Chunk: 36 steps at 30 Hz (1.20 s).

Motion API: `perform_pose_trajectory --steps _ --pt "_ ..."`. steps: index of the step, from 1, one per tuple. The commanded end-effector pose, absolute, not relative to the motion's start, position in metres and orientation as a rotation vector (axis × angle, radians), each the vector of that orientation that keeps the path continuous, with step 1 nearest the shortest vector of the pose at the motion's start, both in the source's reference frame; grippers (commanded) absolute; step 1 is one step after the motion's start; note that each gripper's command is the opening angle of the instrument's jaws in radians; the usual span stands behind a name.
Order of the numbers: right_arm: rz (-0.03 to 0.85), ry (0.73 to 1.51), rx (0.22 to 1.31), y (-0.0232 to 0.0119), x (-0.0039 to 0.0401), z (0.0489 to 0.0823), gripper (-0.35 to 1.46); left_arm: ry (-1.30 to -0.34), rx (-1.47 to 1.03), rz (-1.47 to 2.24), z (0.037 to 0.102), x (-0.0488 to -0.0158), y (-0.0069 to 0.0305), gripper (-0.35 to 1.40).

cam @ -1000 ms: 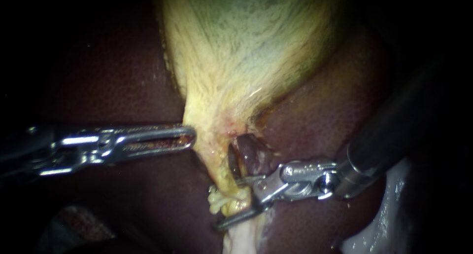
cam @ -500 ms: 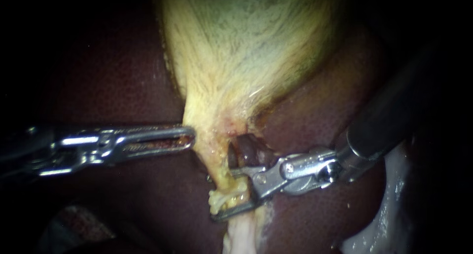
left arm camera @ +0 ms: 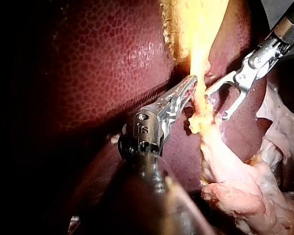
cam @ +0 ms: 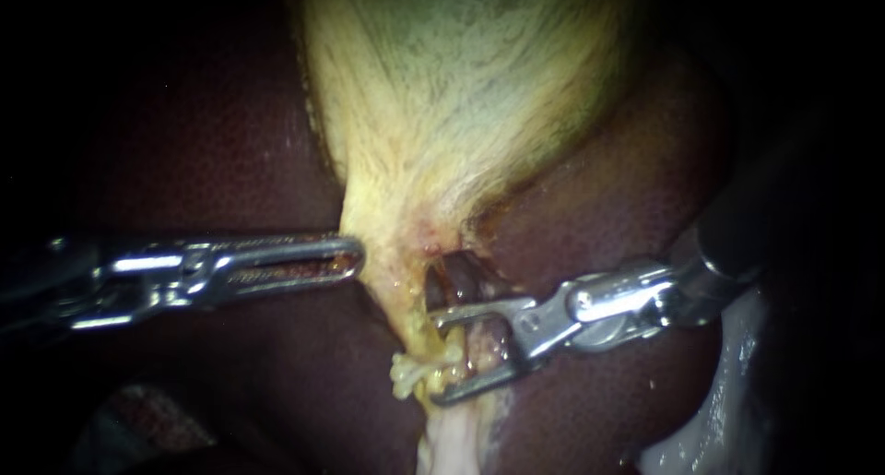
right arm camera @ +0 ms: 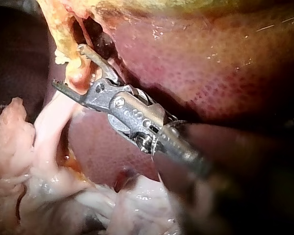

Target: Going back second clip left tube

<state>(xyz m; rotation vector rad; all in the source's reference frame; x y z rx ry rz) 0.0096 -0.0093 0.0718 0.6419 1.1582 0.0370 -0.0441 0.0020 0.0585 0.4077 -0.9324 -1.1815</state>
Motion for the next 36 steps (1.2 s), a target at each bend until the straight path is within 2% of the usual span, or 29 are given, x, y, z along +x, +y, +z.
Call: perform_pose_trajectory --steps 1,20,36 --pt "0.038 1.159 0.643 -0.0092 0.0091 0.0715 0.60 -0.933 0.408 -1.181 0.0586 -0.0441 0.0020 -0.35" --pt "-0.047 1.191 0.506 -0.0038 0.0022 0.0634 0.60 -0.933 0.406 -1.180 0.0592 -0.0442 0.0019 -0.35" --pt "-0.077 1.194 0.461 -0.0035 0.0016 0.0630 0.60 -0.923 0.407 -1.156 0.0628 -0.0466 0.0008 -0.35"
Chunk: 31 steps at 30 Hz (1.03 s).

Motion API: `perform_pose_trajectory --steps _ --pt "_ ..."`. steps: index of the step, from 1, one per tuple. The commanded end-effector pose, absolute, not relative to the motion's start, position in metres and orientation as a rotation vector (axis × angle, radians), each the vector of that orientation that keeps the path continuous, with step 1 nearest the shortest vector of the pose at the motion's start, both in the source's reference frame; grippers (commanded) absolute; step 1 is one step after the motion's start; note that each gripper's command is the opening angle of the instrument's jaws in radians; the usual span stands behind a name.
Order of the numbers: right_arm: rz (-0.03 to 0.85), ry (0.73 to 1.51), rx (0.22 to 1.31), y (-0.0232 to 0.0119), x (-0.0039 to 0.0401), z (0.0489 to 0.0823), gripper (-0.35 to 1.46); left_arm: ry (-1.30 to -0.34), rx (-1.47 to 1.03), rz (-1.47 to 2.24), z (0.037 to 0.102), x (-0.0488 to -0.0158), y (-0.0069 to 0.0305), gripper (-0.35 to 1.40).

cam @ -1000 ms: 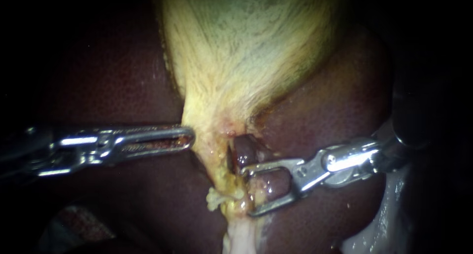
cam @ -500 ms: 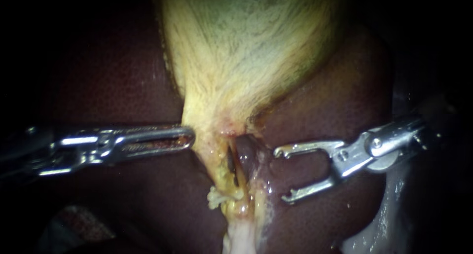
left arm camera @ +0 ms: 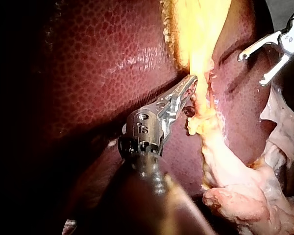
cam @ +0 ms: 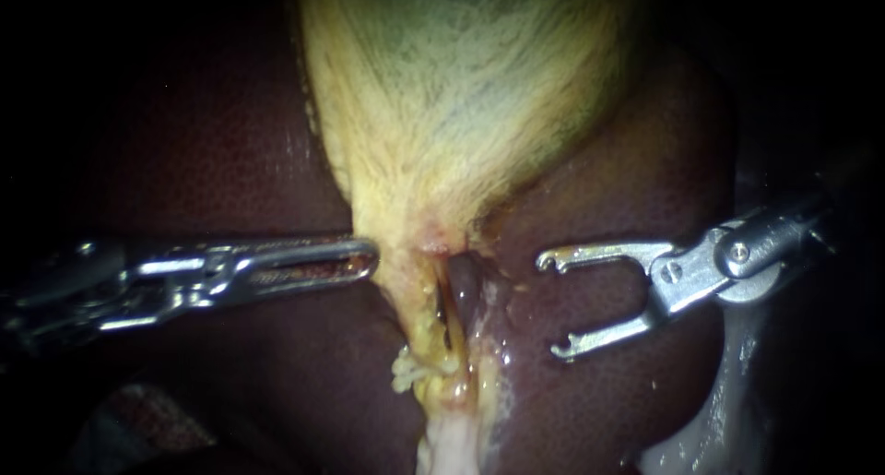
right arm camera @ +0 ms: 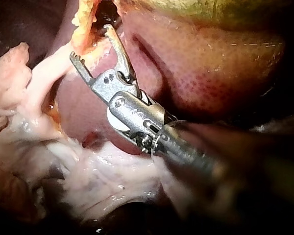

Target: Going back second clip left tube

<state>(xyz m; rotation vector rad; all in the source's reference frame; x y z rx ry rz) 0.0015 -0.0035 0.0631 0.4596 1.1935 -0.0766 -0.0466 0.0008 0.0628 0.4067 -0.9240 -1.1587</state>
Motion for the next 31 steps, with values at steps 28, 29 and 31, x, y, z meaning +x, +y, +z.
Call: perform_pose_trajectory --steps 28,29,31 --pt "-0.091 1.196 0.450 -0.0034 0.0014 0.0629 0.60 -0.908 0.429 -1.147 0.0647 -0.0493 0.0002 -0.35" --pt "-0.090 1.196 0.450 -0.0034 0.0014 0.0629 0.60 -0.908 0.429 -1.147 0.0647 -0.0493 0.0002 -0.35" --pt "-0.090 1.196 0.450 -0.0034 0.0014 0.0628 0.60 -0.908 0.429 -1.147 0.0647 -0.0493 0.0002 -0.35"
